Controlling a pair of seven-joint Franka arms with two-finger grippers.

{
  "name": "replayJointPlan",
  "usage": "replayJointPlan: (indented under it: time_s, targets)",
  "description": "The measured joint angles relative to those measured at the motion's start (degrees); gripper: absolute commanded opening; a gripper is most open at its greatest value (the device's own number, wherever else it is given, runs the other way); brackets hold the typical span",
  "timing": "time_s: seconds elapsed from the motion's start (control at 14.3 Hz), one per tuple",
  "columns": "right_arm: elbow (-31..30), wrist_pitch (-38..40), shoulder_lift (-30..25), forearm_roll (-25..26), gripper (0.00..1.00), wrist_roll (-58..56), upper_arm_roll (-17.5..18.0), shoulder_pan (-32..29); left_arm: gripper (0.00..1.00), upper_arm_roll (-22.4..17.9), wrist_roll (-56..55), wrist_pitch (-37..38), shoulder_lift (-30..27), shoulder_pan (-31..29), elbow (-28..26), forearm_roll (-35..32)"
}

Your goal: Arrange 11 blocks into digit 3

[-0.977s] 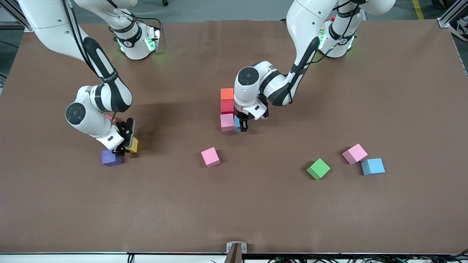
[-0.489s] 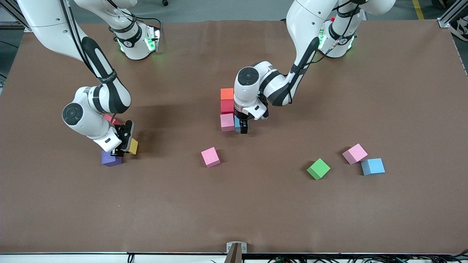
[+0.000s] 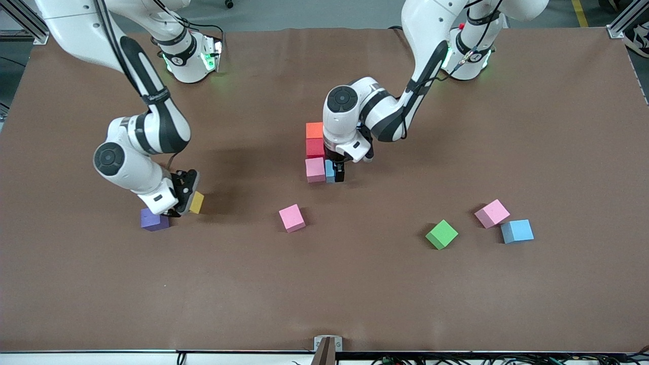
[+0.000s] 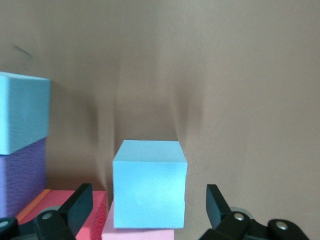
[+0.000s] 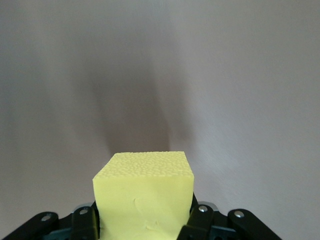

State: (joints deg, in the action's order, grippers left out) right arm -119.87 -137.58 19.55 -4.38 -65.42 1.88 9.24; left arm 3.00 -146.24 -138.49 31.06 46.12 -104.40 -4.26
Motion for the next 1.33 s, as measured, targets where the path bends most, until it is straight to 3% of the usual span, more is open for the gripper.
replayJointPlan:
  time_s: [0.42, 0.7, 0.91, 1.19, 1.33]
  targets:
    - [3.0, 7.1, -1.3, -0.2, 0.27, 38.0, 0.5, 13.0, 0.99, -0.6, 6.5, 9.6, -7.5, -2.5, 0.2, -0.3]
    - [5.7, 8.1, -1.3, -5.7, 0.27, 56.9, 0.5, 18.6, 0.99, -0.9, 22.6, 12.4, -9.0, -11.7, 0.3, -0.3]
    - [7.7, 8.2, -0.4, -6.9, 0.27, 74.4, 0.6, 23.3, 0.99, -0.9, 40.6, 12.4, -9.2, -19.9, 1.1, -0.4]
    - [15.0, 8.1, 4.8, -7.0, 0.27, 94.4, 0.6, 28.1, 0.99, -0.9, 59.0, 12.4, -7.6, -27.4, 3.8, -0.4]
    - [19.9, 8.1, 8.8, -7.0, 0.33, 101.4, 0.5, 29.3, 0.99, -0.9, 64.1, 12.4, -4.4, -29.8, 7.0, -0.4]
